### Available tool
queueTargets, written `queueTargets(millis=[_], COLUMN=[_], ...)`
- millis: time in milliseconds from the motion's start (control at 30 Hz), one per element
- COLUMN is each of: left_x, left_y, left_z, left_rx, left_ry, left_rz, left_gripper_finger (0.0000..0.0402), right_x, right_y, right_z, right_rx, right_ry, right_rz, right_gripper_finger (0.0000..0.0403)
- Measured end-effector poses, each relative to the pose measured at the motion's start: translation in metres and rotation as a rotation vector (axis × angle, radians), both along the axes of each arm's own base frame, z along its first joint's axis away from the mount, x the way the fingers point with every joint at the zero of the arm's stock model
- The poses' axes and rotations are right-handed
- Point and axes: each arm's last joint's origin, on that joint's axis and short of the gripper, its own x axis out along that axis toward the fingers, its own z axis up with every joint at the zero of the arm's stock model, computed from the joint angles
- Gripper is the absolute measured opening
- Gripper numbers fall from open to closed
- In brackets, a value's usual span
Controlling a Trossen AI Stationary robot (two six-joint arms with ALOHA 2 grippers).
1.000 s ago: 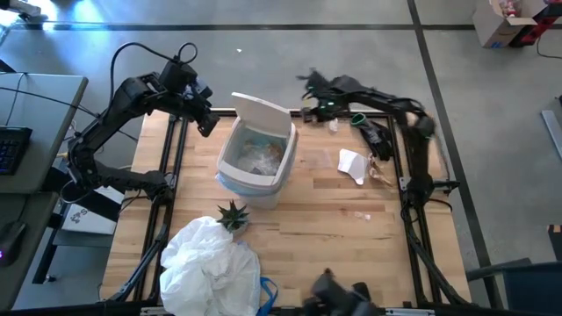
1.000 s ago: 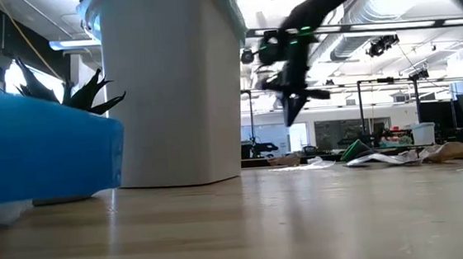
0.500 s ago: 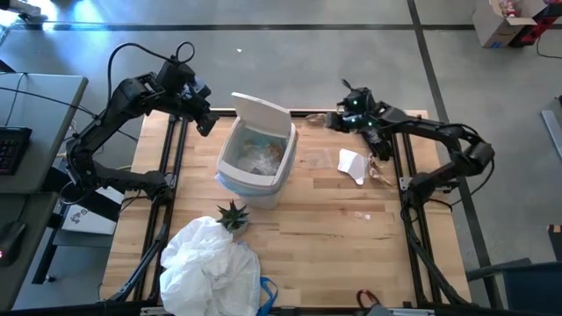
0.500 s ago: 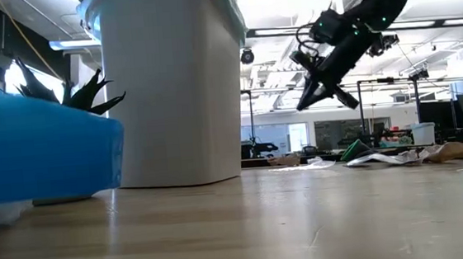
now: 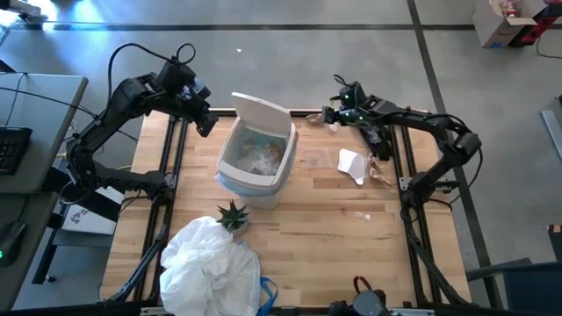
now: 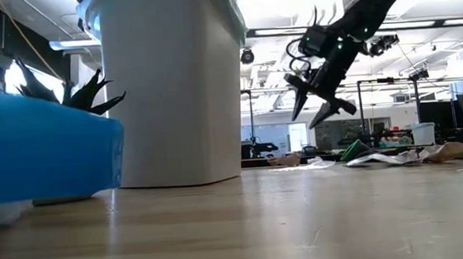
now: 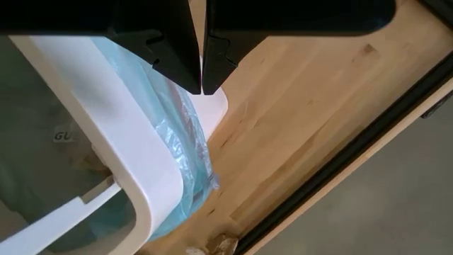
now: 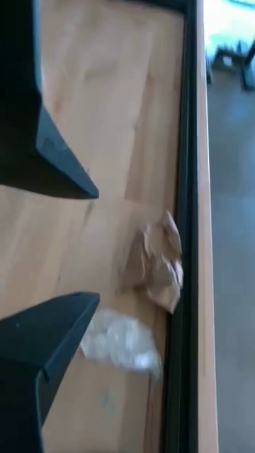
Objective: Place trash/remove bag and relplace
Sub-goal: Put the brown napkin into the trash bin
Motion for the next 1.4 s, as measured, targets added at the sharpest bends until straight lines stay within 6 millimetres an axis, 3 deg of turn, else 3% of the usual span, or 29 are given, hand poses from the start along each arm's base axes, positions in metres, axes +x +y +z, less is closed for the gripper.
queueTargets(millis=[200, 567, 767, 1000, 1133, 1267, 1400], left_x=[0.0, -0.001, -0.002, -0.002, -0.002, -0.002, -0.002], left_y=[0.0, -0.001, -0.002, -0.002, -0.002, -0.002, -0.002], left_z=[0.0, -0.001, -0.002, -0.002, -0.002, -0.002, -0.002], left_rx=[0.003, -0.006, -0.009, -0.007, -0.003, -0.002, -0.003], left_ry=[0.002, 0.013, 0.028, 0.036, 0.035, 0.036, 0.036], left_rz=[-0.005, -0.006, -0.017, -0.025, -0.028, -0.029, -0.029], left_gripper_finger=[0.0, 0.0, 0.0, 0.0, 0.0, 0.0, 0.0], right_x=[0.006, 0.023, 0.024, 0.03, 0.038, 0.049, 0.058], right_y=[-0.007, -0.023, -0.026, -0.034, -0.044, -0.051, -0.046], right_z=[-0.018, -0.051, -0.073, -0.084, -0.081, -0.086, -0.086], right_rx=[0.013, -0.008, 0.005, -0.038, -0.074, -0.025, 0.031], right_ry=[0.036, -0.007, 0.06, 0.025, 0.017, 0.059, 0.138], right_rz=[-0.017, -0.038, -0.076, -0.109, -0.136, -0.129, -0.089], right_gripper_finger=[0.0238, 0.0203, 0.0201, 0.0201, 0.0193, 0.0151, 0.0045])
